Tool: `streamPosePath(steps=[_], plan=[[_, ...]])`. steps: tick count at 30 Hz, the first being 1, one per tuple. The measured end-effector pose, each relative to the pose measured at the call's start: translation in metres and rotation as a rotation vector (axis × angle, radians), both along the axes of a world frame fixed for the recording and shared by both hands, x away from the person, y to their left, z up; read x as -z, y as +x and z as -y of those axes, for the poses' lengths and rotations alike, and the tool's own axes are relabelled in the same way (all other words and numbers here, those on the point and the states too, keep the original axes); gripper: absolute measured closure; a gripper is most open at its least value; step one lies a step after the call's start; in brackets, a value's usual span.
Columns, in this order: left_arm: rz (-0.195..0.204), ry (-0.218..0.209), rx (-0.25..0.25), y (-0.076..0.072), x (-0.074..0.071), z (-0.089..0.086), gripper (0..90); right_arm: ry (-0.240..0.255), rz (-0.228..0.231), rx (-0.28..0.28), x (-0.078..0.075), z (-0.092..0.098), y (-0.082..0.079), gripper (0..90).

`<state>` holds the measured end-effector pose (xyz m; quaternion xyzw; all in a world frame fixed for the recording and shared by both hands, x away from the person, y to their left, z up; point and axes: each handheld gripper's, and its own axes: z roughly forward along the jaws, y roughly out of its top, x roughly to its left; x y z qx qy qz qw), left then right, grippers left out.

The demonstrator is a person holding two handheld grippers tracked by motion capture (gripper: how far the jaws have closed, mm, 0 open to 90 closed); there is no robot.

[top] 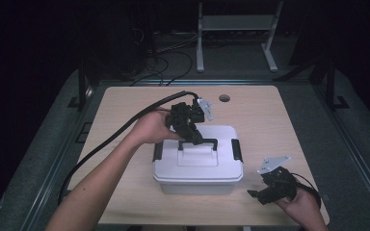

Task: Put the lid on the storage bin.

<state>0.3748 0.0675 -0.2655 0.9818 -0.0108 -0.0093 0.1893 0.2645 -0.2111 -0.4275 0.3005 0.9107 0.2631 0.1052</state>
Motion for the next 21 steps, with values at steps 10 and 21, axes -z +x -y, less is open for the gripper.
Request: streamPosePath(steps=[10,21], plan=[[0.004,-0.014,-0.016,-0.002,-0.003,-0.01,65.6,0.001,-0.001,0.004,0.0,0.001,0.0,20.3],[0.008,-0.02,-0.049,-0.002,-0.005,-0.024,56.4,-0.007,-0.004,-0.004,0.001,-0.002,0.002,20.3]])
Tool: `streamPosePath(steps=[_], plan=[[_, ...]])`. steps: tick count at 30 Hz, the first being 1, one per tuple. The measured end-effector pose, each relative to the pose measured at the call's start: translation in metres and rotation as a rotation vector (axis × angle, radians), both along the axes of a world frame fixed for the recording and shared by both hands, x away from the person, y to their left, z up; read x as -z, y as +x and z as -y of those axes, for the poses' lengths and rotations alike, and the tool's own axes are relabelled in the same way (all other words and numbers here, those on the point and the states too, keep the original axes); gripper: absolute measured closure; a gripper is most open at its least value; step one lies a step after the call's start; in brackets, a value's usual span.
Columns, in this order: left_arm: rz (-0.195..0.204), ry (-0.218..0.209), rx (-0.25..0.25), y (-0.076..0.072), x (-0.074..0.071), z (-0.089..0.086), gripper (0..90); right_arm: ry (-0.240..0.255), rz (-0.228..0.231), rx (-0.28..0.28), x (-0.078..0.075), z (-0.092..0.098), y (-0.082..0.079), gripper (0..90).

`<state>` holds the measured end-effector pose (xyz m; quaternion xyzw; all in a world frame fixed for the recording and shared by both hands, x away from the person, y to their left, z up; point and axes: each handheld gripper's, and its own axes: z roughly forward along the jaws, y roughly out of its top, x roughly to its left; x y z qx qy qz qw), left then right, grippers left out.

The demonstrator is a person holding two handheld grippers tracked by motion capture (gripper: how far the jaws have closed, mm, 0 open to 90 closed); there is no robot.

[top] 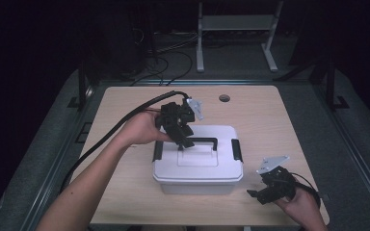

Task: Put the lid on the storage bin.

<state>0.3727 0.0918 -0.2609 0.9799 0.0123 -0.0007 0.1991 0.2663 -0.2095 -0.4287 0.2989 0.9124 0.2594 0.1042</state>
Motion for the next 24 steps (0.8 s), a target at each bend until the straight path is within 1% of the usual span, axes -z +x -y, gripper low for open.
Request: streamPosePath(steps=[2,5,7,9,10,11,13,16,17,20,24], plan=[[0.006,-0.001,-0.003,0.0,-0.003,-0.003,55.4,0.003,-0.002,0.002,0.0,-0.001,0.0,20.3],[0.001,-0.008,-0.012,0.0,-0.005,-0.008,54.9,0.002,0.001,0.0,-0.001,0.0,0.0,20.3],[0.014,-0.011,-0.012,-0.002,-0.008,-0.011,54.3,0.006,0.006,-0.001,-0.001,0.0,-0.001,20.3],[0.013,-0.031,-0.017,-0.003,-0.011,-0.014,54.2,0.004,0.005,0.001,-0.002,0.0,-0.001,20.3],[0.018,-0.037,-0.018,-0.003,-0.012,-0.016,54.1,0.004,0.005,0.002,-0.002,0.0,-0.001,20.3],[0.019,-0.033,-0.019,-0.002,-0.013,-0.018,53.6,0.003,0.005,0.001,-0.002,-0.001,-0.001,20.3],[0.017,-0.037,-0.032,-0.002,-0.014,-0.021,53.7,0.002,0.004,0.001,-0.001,-0.001,-0.001,20.3],[0.022,-0.042,-0.034,-0.001,-0.015,-0.024,53.6,0.003,0.003,0.003,-0.001,-0.001,0.0,20.3],[0.018,-0.049,-0.041,0.0,-0.015,-0.028,53.7,0.004,0.004,0.003,-0.001,0.0,0.0,20.3],[0.015,-0.053,-0.044,0.0,-0.013,-0.032,53.5,0.008,0.006,0.002,-0.002,0.0,-0.001,20.3],[0.013,-0.058,-0.06,0.001,-0.011,-0.042,53.2,0.013,0.01,0.008,-0.003,0.002,-0.001,20.3]])
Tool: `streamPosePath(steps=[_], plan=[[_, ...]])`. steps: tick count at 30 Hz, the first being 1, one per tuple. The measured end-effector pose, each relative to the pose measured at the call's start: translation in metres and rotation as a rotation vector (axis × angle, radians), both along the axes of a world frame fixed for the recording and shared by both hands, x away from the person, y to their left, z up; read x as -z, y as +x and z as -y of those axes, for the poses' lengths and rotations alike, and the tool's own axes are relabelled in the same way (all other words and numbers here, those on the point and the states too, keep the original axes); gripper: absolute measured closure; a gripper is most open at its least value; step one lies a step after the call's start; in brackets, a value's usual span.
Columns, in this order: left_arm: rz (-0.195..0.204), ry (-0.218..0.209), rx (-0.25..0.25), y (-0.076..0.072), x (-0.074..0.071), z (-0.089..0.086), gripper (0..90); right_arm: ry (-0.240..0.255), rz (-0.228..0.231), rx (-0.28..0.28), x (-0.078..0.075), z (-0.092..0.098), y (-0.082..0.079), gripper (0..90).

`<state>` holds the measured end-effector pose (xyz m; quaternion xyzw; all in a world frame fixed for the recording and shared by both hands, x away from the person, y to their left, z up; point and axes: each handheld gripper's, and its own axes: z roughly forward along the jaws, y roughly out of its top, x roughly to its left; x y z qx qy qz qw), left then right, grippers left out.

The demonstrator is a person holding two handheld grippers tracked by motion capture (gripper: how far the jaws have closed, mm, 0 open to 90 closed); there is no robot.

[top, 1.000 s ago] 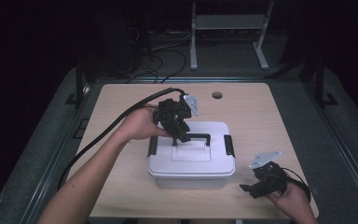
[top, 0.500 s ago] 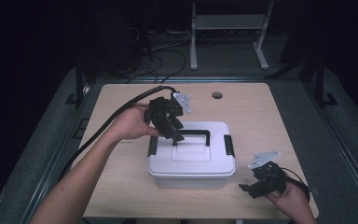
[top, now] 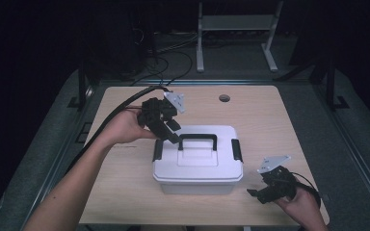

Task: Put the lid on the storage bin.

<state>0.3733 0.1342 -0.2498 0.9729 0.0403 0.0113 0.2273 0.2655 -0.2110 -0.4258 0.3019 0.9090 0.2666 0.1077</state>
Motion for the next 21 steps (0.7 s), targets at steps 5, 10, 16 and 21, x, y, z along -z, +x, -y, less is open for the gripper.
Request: streamPosePath(steps=[5,10,16,21], plan=[[-0.011,-0.009,-0.017,0.0,0.0,-0.009,52.5,-0.001,-0.001,-0.001,0.0,0.0,0.0,20.3],[-0.005,-0.019,-0.039,0.0,-0.001,-0.022,52.0,-0.001,-0.001,0.003,0.001,0.001,0.0,20.3],[-0.008,-0.026,-0.078,0.001,-0.001,-0.046,51.7,-0.004,-0.001,0.004,0.001,0.001,0.0,20.3],[-0.008,-0.023,-0.101,0.001,0.003,-0.06,51.2,-0.004,0.002,0.005,0.001,0.001,0.0,20.3]])
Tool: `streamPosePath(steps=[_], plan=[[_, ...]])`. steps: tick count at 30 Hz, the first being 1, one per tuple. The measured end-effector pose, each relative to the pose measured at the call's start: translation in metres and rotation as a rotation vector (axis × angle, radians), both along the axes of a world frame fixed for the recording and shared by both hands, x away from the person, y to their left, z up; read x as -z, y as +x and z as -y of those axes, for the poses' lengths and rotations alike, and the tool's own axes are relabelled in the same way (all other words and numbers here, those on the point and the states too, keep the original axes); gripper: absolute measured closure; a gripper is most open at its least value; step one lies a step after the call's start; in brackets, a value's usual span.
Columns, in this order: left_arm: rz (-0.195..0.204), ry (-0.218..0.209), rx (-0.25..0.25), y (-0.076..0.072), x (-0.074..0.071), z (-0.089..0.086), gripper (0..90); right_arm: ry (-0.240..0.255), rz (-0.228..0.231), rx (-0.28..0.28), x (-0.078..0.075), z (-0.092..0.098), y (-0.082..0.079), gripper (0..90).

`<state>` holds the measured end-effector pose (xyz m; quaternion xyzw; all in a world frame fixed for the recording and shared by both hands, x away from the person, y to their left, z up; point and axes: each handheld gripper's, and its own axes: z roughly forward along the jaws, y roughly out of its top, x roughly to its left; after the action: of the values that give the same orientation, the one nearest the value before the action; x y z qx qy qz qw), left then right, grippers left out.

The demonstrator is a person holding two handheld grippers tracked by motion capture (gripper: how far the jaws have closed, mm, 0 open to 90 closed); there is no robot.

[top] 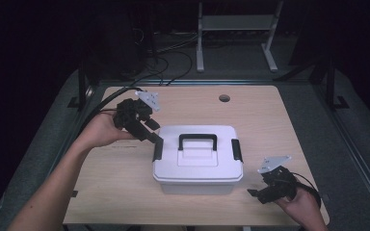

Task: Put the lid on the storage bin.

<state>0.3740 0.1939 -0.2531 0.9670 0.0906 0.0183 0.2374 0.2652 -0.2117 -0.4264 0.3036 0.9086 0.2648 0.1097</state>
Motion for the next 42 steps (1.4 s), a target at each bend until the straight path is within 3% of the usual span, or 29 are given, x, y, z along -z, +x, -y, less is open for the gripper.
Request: streamPosePath(steps=[11,23,42], plan=[[-0.021,-0.026,-0.055,-0.002,0.013,-0.026,50.2,-0.002,-0.002,0.0,0.0,-0.001,0.0,20.2],[-0.06,-0.026,-0.107,-0.006,0.044,-0.052,49.4,-0.004,-0.004,0.001,0.001,-0.001,0.001,20.2],[-0.079,-0.029,-0.146,-0.014,0.085,-0.07,45.3,-0.006,-0.009,0.002,0.002,-0.001,0.001,20.4]])
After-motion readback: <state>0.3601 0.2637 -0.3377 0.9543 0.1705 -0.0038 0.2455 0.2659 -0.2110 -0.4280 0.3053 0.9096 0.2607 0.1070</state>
